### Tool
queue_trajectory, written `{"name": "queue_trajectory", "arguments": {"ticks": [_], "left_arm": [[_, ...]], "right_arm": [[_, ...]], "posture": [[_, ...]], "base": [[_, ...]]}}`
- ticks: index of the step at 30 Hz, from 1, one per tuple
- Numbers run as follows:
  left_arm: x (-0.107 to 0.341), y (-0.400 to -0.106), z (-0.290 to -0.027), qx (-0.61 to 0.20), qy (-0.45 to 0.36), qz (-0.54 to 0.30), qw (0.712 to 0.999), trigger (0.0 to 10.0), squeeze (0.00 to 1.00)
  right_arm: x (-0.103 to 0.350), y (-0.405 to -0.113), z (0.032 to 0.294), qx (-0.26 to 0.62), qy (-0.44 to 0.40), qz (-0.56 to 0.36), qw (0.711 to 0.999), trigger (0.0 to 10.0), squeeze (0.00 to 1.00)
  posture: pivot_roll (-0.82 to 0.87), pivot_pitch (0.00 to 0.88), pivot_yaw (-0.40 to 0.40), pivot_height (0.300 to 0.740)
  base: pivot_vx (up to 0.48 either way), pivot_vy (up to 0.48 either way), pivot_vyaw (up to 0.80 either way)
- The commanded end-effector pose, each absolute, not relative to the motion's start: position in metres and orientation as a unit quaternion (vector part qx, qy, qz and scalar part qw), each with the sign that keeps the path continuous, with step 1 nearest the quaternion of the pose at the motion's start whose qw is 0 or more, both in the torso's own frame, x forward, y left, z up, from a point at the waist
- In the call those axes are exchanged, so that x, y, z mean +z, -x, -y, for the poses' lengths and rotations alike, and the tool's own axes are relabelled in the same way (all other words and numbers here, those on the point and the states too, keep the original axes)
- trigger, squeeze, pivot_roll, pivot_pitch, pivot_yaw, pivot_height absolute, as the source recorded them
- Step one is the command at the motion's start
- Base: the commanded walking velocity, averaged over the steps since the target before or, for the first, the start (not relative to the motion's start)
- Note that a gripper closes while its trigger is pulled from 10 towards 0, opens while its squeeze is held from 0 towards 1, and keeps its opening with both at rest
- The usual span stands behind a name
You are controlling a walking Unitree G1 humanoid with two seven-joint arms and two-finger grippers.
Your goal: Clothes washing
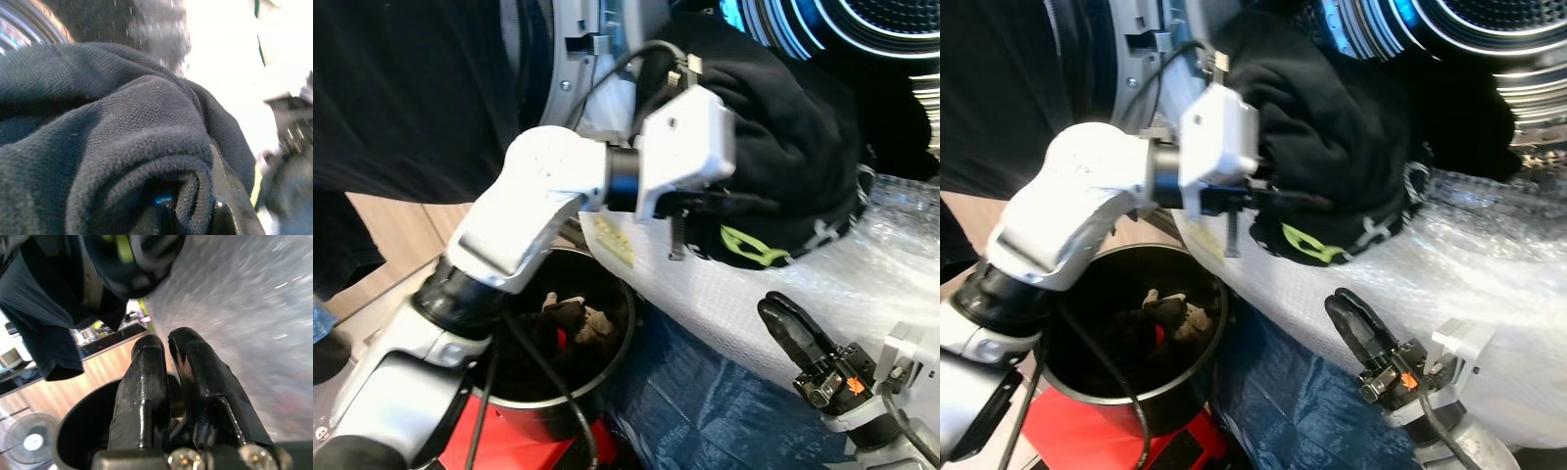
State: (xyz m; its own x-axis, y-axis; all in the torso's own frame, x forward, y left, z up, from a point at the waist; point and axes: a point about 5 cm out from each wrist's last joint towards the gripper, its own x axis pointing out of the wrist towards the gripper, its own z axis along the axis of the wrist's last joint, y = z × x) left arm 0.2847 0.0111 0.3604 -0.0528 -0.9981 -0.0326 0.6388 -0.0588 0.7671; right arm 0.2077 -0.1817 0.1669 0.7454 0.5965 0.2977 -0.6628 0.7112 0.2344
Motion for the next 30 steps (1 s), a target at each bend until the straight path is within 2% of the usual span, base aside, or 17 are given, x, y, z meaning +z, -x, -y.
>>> {"name": "queue_trajectory", "arguments": {"ticks": [1,4,10,14,16,17,19,23,30], "left_arm": [[0.382,-0.281,-0.002,-0.65,-0.324,0.347,0.593,10.0,0.0],[0.406,-0.291,0.006,-0.615,-0.338,0.387,0.598,10.0,0.0],[0.426,-0.293,0.011,-0.611,-0.32,0.408,0.598,10.0,0.0],[0.443,-0.311,0.012,-0.57,-0.302,0.418,0.64,10.0,0.0],[0.438,-0.325,0.009,-0.55,-0.302,0.403,0.666,10.0,0.0],[0.438,-0.325,0.009,-0.55,-0.302,0.403,0.666,10.0,0.0],[0.425,-0.337,0.008,-0.55,-0.291,0.377,0.686,10.0,0.0],[0.418,-0.341,0.009,-0.553,-0.291,0.365,0.69,10.0,0.0],[0.419,-0.341,0.035,-0.561,-0.255,0.35,0.706,10.0,0.0]], "right_arm": [[0.163,-0.207,0.182,0.339,-0.168,0.098,0.92,10.0,0.0],[0.159,-0.208,0.18,0.343,-0.173,0.093,0.919,10.0,0.0],[0.156,-0.209,0.177,0.348,-0.178,0.092,0.916,10.0,0.0],[0.153,-0.211,0.176,0.352,-0.18,0.088,0.914,10.0,0.0],[0.153,-0.211,0.176,0.349,-0.18,0.091,0.915,10.0,0.0],[0.153,-0.211,0.176,0.349,-0.18,0.091,0.915,10.0,0.0],[0.152,-0.21,0.175,0.348,-0.181,0.091,0.916,10.0,0.0],[0.151,-0.209,0.174,0.346,-0.184,0.091,0.915,10.0,0.0],[0.147,-0.21,0.176,0.337,-0.185,0.089,0.919,10.0,0.0]], "posture": [[0.11,0.088,0.006,0.74],[0.12,0.089,0.005,0.74],[0.12,0.085,0.005,0.74],[0.12,0.082,0.004,0.74],[0.11,0.08,0.011,0.74],[0.11,0.08,0.011,0.74],[0.11,0.076,0.018,0.74],[0.11,0.077,0.023,0.74],[0.09,0.073,0.029,0.74]], "base": [[0.0,0.0,0.0],[0.0,0.0,0.0],[0.0,0.0,0.0],[0.0,0.0,0.0],[0.0,0.0,0.0],[0.0,0.0,0.0],[0.0,0.0,0.0],[0.0,0.0,0.0],[0.0,0.0,0.0]]}}
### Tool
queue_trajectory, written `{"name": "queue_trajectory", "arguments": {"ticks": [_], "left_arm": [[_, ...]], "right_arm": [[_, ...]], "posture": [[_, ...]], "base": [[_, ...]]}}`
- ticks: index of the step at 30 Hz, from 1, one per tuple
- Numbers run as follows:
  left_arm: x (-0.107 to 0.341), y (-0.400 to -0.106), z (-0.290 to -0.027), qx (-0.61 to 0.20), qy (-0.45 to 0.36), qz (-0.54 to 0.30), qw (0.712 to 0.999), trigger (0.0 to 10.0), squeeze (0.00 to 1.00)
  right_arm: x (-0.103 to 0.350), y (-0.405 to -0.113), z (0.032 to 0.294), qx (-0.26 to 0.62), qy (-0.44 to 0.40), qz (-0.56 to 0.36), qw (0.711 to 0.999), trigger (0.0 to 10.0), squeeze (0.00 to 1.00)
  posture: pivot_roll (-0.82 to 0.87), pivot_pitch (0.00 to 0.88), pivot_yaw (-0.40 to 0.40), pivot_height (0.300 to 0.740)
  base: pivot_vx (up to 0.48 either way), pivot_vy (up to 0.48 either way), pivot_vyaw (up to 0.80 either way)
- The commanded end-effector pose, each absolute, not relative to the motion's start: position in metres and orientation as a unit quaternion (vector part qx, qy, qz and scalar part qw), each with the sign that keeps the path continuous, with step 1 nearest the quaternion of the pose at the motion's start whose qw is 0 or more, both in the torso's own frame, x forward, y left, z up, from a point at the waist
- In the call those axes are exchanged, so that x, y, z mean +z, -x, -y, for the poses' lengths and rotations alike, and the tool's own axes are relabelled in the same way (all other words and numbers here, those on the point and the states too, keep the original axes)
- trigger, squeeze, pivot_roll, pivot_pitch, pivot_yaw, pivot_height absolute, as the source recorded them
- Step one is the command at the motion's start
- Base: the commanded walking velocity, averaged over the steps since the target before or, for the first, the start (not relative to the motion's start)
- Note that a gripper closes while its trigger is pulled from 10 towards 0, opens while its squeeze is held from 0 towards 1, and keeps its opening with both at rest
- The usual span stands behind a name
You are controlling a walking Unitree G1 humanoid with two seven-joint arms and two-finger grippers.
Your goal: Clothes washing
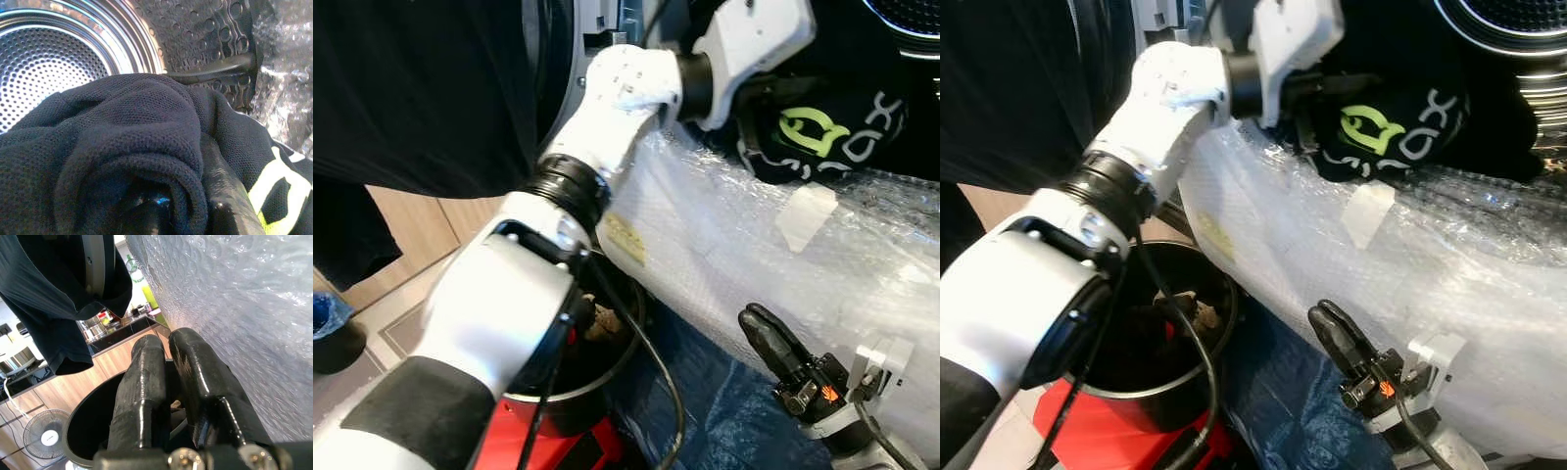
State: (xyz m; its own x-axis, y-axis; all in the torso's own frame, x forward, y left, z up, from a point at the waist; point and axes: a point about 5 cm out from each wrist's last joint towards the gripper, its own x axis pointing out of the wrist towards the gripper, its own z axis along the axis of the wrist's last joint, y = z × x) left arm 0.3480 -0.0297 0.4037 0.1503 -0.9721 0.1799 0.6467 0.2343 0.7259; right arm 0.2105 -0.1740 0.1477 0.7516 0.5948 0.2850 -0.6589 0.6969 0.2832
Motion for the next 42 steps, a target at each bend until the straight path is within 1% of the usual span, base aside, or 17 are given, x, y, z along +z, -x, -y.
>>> {"name": "queue_trajectory", "arguments": {"ticks": [1,3,4,6,7,8,9,11,15,16,23,30,34,37,38,39,42], "left_arm": [[0.419,-0.341,0.035,-0.561,-0.255,0.35,0.706,10.0,0.0],[0.421,-0.338,0.042,-0.572,-0.233,0.341,0.709,10.0,0.0],[0.419,-0.335,0.05,-0.594,-0.221,0.327,0.701,10.0,0.0],[0.418,-0.335,0.051,-0.599,-0.219,0.324,0.699,10.0,0.0],[0.414,-0.332,0.055,-0.616,-0.221,0.318,0.686,10.0,0.0],[0.409,-0.328,0.061,-0.641,-0.222,0.312,0.665,10.0,0.0],[0.409,-0.328,0.061,-0.641,-0.222,0.312,0.665,10.0,0.0],[0.403,-0.319,0.072,-0.686,-0.203,0.303,0.629,10.0,0.0],[0.408,-0.317,0.073,-0.69,-0.174,0.306,0.632,10.0,0.0],[0.413,-0.317,0.073,-0.686,-0.155,0.308,0.64,10.0,1.0],[0.417,-0.324,0.063,-0.666,-0.165,0.306,0.66,10.0,1.0],[0.419,-0.33,0.052,-0.655,-0.185,0.306,0.666,10.0,1.0],[0.414,-0.334,0.04,-0.684,-0.19,0.276,0.648,10.0,1.0],[0.413,-0.334,0.039,-0.691,-0.19,0.27,0.643,10.0,1.0],[0.414,-0.332,0.035,-0.709,-0.189,0.264,0.626,10.0,1.0],[0.415,-0.331,0.034,-0.713,-0.192,0.265,0.62,10.0,1.0],[0.418,-0.331,0.033,-0.707,-0.207,0.273,0.619,10.0,1.0]], "right_arm": [[0.147,-0.21,0.176,0.337,-0.185,0.089,0.919,10.0,0.0],[0.147,-0.209,0.176,0.333,-0.184,0.088,0.92,10.0,0.0],[0.146,-0.209,0.177,0.33,-0.184,0.088,0.922,10.0,0.0],[0.146,-0.21,0.178,0.327,-0.184,0.088,0.923,10.0,0.0],[0.146,-0.209,0.178,0.326,-0.184,0.089,0.923,10.0,0.0],[0.146,-0.209,0.178,0.325,-0.185,0.089,0.923,10.0,0.0],[0.146,-0.209,0.178,0.325,-0.185,0.089,0.923,10.0,0.0],[0.146,-0.208,0.178,0.324,-0.185,0.089,0.923,10.0,0.0],[0.145,-0.209,0.178,0.324,-0.185,0.087,0.924,10.0,0.0],[0.145,-0.209,0.177,0.325,-0.186,0.088,0.923,10.0,0.0],[0.145,-0.209,0.176,0.328,-0.186,0.088,0.922,10.0,0.0],[0.145,-0.209,0.176,0.326,-0.186,0.087,0.923,10.0,0.0],[0.144,-0.21,0.174,0.33,-0.188,0.086,0.921,10.0,0.0],[0.144,-0.21,0.174,0.33,-0.188,0.086,0.921,10.0,0.0],[0.145,-0.211,0.173,0.333,-0.188,0.086,0.92,10.0,0.0],[0.145,-0.211,0.173,0.334,-0.189,0.086,0.919,10.0,0.0],[0.145,-0.212,0.172,0.335,-0.19,0.086,0.919,10.0,0.0]], "posture": [[0.09,0.073,0.029,0.74],[0.08,0.072,0.032,0.74],[0.08,0.072,0.032,0.74],[0.08,0.072,0.032,0.74],[0.08,0.071,0.036,0.74],[0.07,0.071,0.037,0.74],[0.07,0.071,0.037,0.74],[0.07,0.071,0.037,0.74],[0.08,0.075,0.036,0.74],[0.08,0.073,0.036,0.74],[0.08,0.071,0.036,0.74],[0.08,0.071,0.036,0.74],[0.1,0.073,0.031,0.74],[0.1,0.073,0.031,0.74],[0.1,0.073,0.031,0.74],[0.11,0.076,0.029,0.74],[0.11,0.076,0.029,0.74]], "base": [[0.0,0.0,0.0],[0.0,0.0,0.0],[0.0,0.0,0.0],[0.0,0.0,0.0],[0.0,0.0,0.0],[0.0,0.0,0.0],[0.0,0.0,0.0],[0.0,0.0,0.0],[0.0,0.0,0.0],[0.0,0.0,0.0],[0.0,0.0,0.0],[0.0,0.0,0.0],[0.0,0.0,0.0],[0.0,0.0,0.0],[0.0,0.0,0.0],[0.0,0.0,0.0],[0.0,0.0,0.0]]}}
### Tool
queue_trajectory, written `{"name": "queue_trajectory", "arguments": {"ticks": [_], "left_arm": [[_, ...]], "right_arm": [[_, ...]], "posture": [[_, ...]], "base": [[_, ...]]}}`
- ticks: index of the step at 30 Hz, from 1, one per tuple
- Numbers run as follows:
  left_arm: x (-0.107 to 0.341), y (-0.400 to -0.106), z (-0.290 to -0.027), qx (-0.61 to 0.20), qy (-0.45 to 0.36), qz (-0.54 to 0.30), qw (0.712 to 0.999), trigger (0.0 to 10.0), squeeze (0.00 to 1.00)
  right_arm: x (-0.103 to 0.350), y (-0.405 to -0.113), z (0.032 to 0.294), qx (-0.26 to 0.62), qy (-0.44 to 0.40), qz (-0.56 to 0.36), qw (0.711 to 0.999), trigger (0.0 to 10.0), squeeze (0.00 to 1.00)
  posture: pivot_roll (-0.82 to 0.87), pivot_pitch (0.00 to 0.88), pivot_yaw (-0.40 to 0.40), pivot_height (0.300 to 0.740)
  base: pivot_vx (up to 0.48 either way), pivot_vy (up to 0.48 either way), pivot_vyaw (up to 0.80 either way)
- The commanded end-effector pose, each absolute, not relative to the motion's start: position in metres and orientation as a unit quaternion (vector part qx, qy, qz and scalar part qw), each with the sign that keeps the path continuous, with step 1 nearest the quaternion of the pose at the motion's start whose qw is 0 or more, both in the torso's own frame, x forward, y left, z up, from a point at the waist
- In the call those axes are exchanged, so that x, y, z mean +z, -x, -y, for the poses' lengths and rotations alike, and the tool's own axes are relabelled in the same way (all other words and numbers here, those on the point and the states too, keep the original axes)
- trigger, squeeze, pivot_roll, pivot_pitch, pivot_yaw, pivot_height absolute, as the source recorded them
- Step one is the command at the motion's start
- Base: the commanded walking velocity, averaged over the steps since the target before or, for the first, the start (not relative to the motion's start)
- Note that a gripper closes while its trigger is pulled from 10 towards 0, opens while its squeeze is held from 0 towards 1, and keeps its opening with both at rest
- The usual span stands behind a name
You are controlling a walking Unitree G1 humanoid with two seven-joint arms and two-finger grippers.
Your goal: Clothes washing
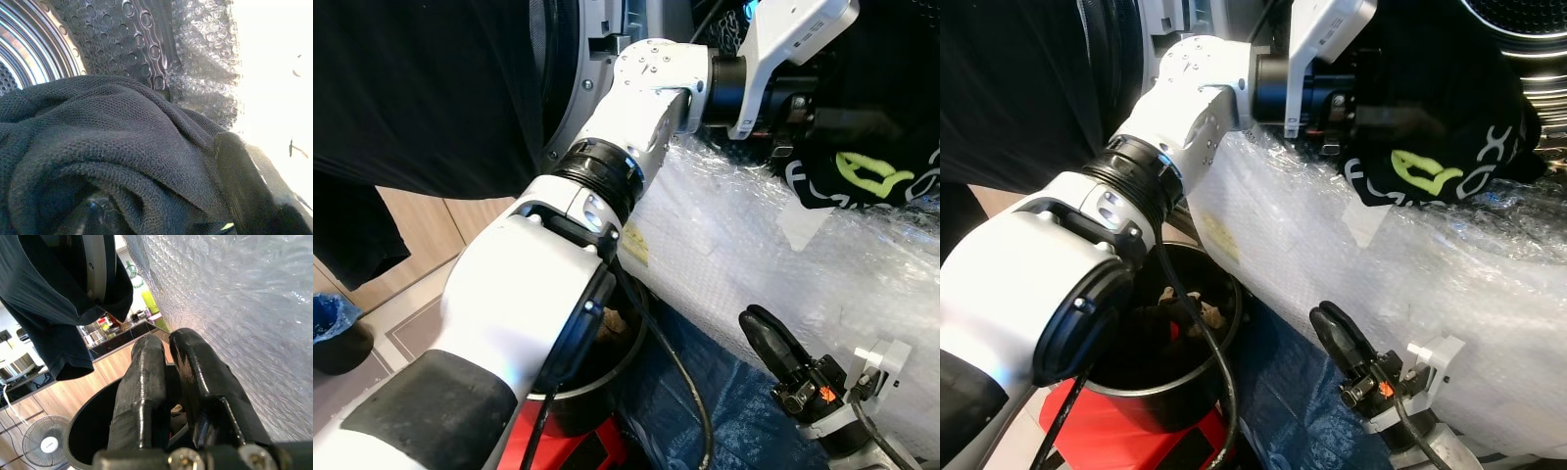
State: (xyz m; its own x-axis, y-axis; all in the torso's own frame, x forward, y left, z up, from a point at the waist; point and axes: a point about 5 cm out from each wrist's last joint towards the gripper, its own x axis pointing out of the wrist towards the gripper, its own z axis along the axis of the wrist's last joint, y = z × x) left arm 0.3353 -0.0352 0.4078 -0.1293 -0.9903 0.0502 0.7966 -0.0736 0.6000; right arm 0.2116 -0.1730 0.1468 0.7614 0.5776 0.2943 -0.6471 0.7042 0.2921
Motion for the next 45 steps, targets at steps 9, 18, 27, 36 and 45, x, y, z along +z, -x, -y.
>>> {"name": "queue_trajectory", "arguments": {"ticks": [9,18,27,36,45], "left_arm": [[0.41,-0.324,0.057,-0.661,-0.2,0.285,0.665,10.0,1.0],[0.383,-0.319,0.07,-0.59,-0.22,0.319,0.709,10.0,1.0],[0.368,-0.31,0.066,-0.519,-0.196,0.343,0.758,10.0,1.0],[0.344,-0.29,0.031,-0.511,-0.08,0.325,0.792,10.0,0.0],[0.335,-0.288,-0.003,-0.463,-0.015,0.309,0.831,10.0,0.0]], "right_arm": [[0.143,-0.216,0.167,0.341,-0.19,0.083,0.917,10.0,0.0],[0.142,-0.216,0.165,0.346,-0.191,0.082,0.915,10.0,0.0],[0.14,-0.216,0.161,0.351,-0.193,0.081,0.913,10.0,0.0],[0.139,-0.214,0.159,0.347,-0.195,0.084,0.913,10.0,0.0],[0.136,-0.213,0.156,0.35,-0.2,0.083,0.911,10.0,0.0]], "posture": [[0.13,0.067,0.033,0.74],[0.14,0.056,0.035,0.74],[0.14,0.053,0.041,0.74],[0.13,0.053,0.063,0.74],[0.16,0.062,0.067,0.74]], "base": [[0.0,0.0,0.0],[0.0,0.0,0.0],[0.0,0.0,0.0],[0.0,0.0,0.0],[0.0,0.0,0.0]]}}
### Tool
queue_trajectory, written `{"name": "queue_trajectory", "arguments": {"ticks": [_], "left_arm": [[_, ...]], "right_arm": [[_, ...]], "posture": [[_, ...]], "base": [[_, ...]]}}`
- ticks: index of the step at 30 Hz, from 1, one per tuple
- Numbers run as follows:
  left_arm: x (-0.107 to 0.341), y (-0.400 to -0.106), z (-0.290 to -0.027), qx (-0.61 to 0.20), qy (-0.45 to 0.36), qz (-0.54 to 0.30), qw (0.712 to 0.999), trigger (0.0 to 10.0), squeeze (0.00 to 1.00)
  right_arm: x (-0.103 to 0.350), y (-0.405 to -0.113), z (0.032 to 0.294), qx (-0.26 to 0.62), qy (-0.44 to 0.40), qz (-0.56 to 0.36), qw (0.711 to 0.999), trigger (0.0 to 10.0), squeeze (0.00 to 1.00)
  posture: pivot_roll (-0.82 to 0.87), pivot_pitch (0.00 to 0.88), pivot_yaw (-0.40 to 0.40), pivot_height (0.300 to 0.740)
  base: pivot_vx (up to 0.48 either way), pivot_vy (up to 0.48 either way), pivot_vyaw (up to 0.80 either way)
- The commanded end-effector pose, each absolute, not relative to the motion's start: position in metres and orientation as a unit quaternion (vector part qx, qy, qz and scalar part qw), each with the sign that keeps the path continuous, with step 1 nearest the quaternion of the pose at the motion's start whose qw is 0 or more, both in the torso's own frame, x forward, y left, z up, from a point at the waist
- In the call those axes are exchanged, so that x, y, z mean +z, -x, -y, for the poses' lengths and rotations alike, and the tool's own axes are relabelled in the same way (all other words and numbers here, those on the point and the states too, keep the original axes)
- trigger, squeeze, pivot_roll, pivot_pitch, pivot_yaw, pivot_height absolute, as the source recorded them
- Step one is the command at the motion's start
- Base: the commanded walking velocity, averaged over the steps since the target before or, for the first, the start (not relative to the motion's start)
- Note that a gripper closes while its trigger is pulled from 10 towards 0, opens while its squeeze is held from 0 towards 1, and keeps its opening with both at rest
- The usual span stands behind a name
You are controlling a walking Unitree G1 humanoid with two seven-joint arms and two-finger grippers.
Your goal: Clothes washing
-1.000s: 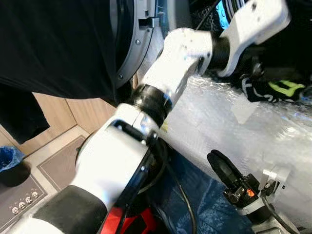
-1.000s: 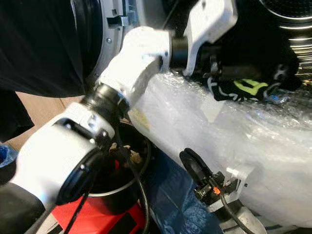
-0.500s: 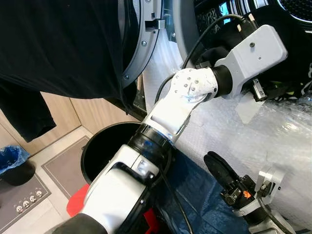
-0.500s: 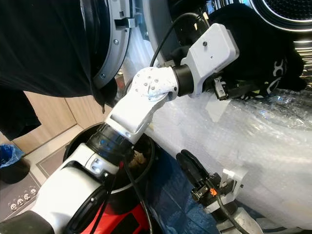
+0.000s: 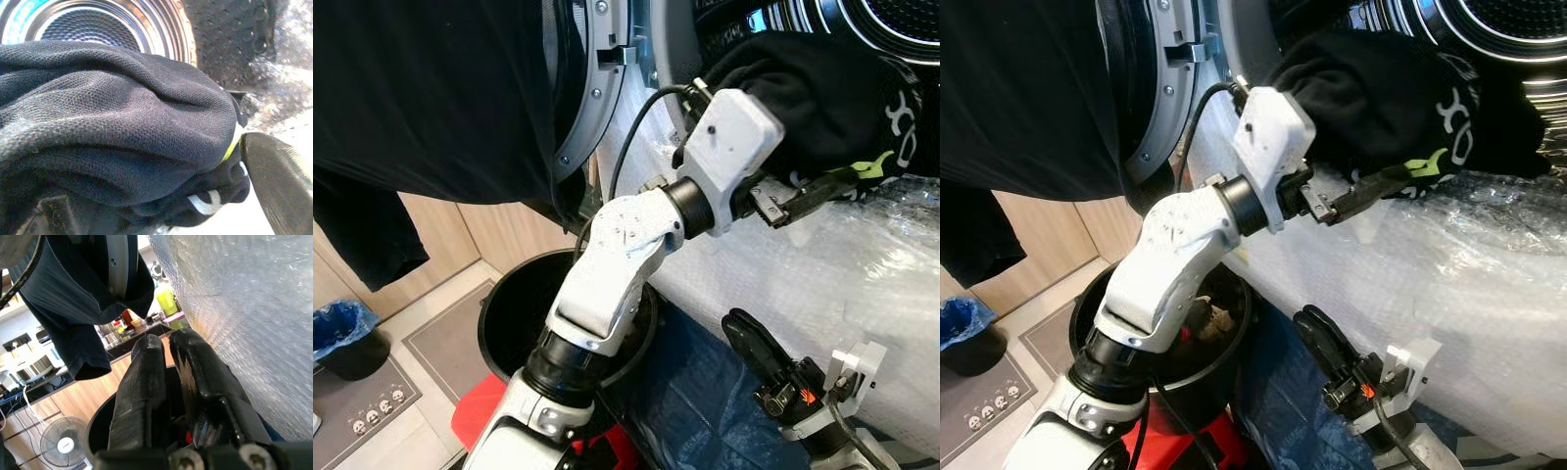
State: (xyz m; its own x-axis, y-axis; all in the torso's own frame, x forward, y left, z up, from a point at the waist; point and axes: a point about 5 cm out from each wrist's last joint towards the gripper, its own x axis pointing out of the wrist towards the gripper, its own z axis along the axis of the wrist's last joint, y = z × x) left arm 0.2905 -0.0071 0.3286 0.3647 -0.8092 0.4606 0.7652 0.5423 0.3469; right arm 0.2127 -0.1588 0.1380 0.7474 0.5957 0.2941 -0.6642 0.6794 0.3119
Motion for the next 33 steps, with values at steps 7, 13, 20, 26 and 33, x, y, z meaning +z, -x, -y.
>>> {"name": "queue_trajectory", "arguments": {"ticks": [7,13,20,26,33], "left_arm": [[0.316,-0.292,-0.012,-0.473,0.03,0.23,0.85,10.0,0.0],[0.289,-0.278,-0.012,-0.545,-0.144,0.218,0.796,10.0,0.0],[0.303,-0.28,-0.016,-0.518,-0.142,0.24,0.808,0.0,0.0],[0.305,-0.28,-0.015,-0.51,-0.162,0.256,0.805,10.0,0.0],[0.31,-0.281,-0.014,-0.502,-0.168,0.271,0.804,6.7,0.0]], "right_arm": [[0.136,-0.215,0.154,0.351,-0.203,0.084,0.91,10.0,0.0],[0.136,-0.214,0.153,0.352,-0.205,0.085,0.909,10.0,0.0],[0.136,-0.213,0.153,0.352,-0.206,0.087,0.909,10.0,0.0],[0.136,-0.213,0.154,0.352,-0.204,0.086,0.909,10.0,0.0],[0.136,-0.213,0.155,0.353,-0.204,0.085,0.909,10.0,0.0]], "posture": [[0.16,0.063,0.068,0.74],[0.16,0.063,0.072,0.74],[0.16,0.063,0.072,0.74],[0.16,0.064,0.068,0.74],[0.16,0.065,0.065,0.74]], "base": [[0.0,0.0,0.0],[0.0,0.0,0.0],[0.0,0.0,0.0],[0.0,0.0,0.0],[0.0,0.0,0.0]]}}
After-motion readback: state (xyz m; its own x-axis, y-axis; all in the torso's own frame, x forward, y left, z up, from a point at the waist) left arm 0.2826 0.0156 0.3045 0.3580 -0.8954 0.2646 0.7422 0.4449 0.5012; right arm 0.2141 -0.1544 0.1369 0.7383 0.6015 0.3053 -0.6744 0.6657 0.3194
